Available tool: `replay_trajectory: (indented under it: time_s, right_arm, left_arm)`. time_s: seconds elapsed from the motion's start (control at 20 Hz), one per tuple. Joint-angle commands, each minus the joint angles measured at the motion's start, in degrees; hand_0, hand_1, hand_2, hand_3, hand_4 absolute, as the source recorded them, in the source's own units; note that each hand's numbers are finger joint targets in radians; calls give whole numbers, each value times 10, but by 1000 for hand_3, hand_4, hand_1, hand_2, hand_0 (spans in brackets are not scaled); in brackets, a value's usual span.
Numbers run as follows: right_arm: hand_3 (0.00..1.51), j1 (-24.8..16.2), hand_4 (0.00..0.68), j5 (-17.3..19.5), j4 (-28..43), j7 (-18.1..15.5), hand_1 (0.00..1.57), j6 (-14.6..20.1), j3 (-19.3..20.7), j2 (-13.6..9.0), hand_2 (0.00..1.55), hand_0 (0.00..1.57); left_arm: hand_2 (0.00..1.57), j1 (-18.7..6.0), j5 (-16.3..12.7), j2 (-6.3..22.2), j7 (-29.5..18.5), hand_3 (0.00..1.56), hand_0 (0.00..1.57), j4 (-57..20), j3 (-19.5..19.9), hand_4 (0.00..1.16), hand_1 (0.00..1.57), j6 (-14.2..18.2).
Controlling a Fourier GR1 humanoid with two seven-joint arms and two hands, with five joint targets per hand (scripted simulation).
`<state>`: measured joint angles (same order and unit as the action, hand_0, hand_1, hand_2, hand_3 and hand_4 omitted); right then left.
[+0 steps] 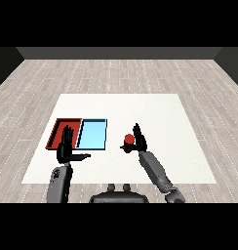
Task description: Pick the red can and put it in the red box
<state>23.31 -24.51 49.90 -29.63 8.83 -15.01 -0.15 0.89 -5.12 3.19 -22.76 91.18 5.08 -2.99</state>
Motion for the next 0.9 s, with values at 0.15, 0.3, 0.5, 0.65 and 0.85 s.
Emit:
replay_trajectory:
  time_s: [0.15, 0.3, 0.5, 0.65, 0.85]
  right_arm:
    - [0, 25, 0, -37, -66, -31, 0, 6, -16, 1, 0, 0]
    - [1351, 26, 301, -6, -15, 11, 1309, 71, -33, 1, 1379, 1309]
    - [1441, 41, 663, -11, -45, -2, 1488, 93, -34, 2, 1466, 1488]
    - [1437, 49, 667, 23, -59, 6, 1494, 66, -7, -6, 1464, 1494]
    - [1425, 47, 646, 39, 7, 45, 1466, 129, -49, 1, 1455, 1466]
  left_arm:
    - [0, 41, -2, -9, 3, 0, 0, 34, -12, 0, 0, -4]
    - [0, 16, 10, -11, 1, 0, 0, 16, -9, 0, 0, 11]
    - [0, 8, 19, -10, -7, 0, 0, 2, -13, 0, 0, 11]
    - [0, 60, 2, 5, 13, 0, 0, 66, -4, 0, 0, -4]
    - [0, 37, 35, -21, -4, 0, 0, 32, -33, 0, 0, 19]
